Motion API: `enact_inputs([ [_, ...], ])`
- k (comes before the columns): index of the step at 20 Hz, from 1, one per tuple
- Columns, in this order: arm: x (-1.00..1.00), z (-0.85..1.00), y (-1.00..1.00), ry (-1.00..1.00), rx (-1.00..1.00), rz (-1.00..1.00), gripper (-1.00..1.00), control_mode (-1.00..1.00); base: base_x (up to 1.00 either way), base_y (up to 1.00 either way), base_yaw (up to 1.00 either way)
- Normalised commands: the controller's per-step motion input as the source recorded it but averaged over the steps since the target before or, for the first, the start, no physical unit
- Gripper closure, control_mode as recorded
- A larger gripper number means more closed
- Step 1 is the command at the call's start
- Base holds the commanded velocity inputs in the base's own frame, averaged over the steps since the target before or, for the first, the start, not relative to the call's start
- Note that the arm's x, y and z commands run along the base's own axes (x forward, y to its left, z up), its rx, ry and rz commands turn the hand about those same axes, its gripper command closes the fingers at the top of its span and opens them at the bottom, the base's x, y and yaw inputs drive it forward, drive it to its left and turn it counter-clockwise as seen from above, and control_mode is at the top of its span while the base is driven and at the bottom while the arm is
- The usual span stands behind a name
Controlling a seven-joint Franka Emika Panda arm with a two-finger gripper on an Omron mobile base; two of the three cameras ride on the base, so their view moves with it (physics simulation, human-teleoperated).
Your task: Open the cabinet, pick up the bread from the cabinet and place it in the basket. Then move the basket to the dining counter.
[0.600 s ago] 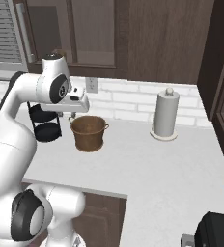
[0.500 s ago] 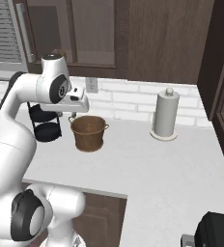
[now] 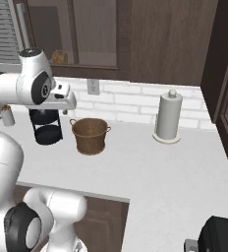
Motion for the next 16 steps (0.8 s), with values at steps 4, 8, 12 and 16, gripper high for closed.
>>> enact_inputs([
  [4, -0.12, 0.76, 0.61, -0.19, 0.0, 0.0, -1.0, -1.0, 0.0, 0.0, 0.0],
  [8, 0.0, 0.91, 0.52, -0.18, -0.02, 0.0, -1.0, -1.0, 0.0, 0.0, 0.0],
  [12, 0.0, 0.88, 0.4, -0.16, -0.02, 0.0, -1.0, -1.0, 0.0, 0.0, 0.0],
  [16, 0.08, 0.6, 0.31, -0.16, 0.0, 0.0, -1.0, -1.0, 0.0, 0.0, 0.0],
])
